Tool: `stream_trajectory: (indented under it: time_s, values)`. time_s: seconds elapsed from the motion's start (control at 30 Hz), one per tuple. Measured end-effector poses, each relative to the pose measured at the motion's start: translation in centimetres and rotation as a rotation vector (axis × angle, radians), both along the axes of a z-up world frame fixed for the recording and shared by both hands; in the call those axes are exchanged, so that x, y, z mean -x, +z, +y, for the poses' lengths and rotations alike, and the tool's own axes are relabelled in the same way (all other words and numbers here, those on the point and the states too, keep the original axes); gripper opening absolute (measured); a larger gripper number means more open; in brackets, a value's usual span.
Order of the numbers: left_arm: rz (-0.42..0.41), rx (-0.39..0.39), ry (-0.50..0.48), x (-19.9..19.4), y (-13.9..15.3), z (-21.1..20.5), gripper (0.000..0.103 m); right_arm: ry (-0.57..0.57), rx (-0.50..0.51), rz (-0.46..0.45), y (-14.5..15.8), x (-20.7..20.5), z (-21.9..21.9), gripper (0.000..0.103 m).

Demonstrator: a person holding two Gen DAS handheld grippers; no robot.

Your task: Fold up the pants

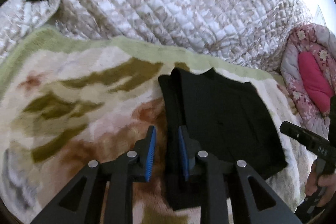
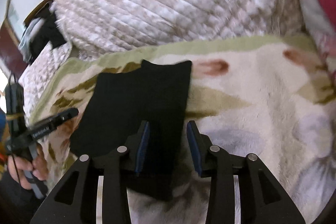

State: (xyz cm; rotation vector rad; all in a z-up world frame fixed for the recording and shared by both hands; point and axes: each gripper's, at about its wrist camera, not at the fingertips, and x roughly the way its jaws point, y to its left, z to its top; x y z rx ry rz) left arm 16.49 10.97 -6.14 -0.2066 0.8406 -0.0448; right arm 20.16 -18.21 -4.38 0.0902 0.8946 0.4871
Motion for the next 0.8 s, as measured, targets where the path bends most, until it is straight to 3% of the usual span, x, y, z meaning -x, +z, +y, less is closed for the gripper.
stream_trajectory:
  time_s: [0.2, 0.37, 0.53, 0.8]
  values:
    - [-0.062, -0.007, -0.041, 2.6, 2.5, -2.8, 0.024, 0.068, 0.070, -0.030, -0.8, 2.8, 2.6, 0.037]
    - [-0.026, -0.014, -0.093, 3.1, 0.8, -4.9, 0.024, 0.092, 0.099, 0.019, -3.2, 2.6, 3.1, 0.037]
    - [0.037, -0.029, -0.068, 2.6, -1.8, -4.3, 0.027, 0.111, 0.097, 0.029, -2.8, 2.4, 2.9, 0.037]
    - [0.005, -0.066, -0.060, 1.4, 0.0, -3.9, 0.027, 0.068, 0.051, -0.043, -0.4, 0.3, 2.2, 0.037]
